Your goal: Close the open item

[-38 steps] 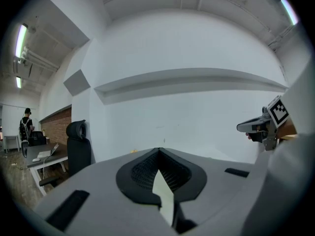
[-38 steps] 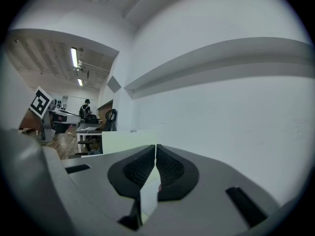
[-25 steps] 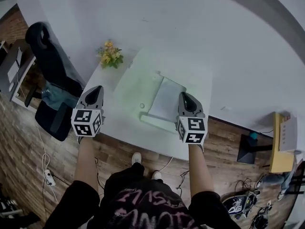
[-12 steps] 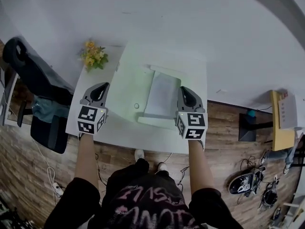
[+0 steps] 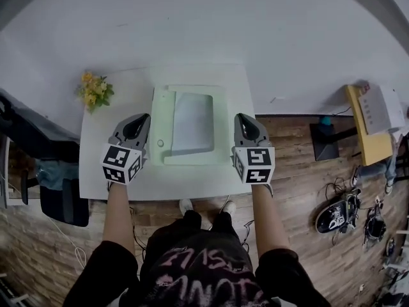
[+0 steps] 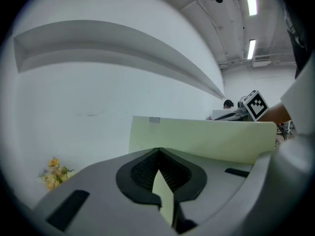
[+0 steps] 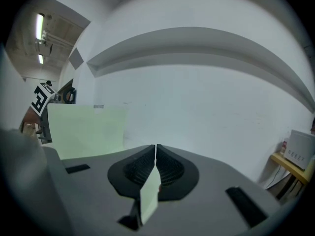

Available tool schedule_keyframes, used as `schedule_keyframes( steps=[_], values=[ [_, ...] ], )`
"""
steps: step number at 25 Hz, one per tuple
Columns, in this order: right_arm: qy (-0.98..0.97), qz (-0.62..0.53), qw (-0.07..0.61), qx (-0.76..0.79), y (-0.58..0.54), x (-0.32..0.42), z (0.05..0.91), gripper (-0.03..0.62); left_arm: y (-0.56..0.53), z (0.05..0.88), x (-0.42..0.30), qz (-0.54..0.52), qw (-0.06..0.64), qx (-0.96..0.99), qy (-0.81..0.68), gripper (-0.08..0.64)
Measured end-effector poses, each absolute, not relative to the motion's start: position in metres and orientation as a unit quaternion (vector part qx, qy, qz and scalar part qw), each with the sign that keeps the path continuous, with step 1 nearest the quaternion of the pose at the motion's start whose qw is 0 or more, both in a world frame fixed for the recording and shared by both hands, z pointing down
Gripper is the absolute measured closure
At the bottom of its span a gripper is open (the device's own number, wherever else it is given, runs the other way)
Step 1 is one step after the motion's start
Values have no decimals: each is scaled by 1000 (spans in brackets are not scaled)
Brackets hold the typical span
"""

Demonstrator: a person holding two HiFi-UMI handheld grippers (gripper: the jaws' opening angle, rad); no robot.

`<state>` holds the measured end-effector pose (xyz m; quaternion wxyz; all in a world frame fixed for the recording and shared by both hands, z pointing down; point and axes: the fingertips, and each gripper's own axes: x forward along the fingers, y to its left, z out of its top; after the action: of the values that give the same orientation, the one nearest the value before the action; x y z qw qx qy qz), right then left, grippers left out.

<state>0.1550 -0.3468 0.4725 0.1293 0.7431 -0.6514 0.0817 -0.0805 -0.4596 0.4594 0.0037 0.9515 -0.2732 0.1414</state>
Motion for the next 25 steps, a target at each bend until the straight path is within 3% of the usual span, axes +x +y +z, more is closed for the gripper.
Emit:
schedule_keyframes(
  steps=[25],
  values=[
    [-562,128,119,809,-240,284,524,566,-364,573,123,309,-59,947,-61,546]
  ],
)
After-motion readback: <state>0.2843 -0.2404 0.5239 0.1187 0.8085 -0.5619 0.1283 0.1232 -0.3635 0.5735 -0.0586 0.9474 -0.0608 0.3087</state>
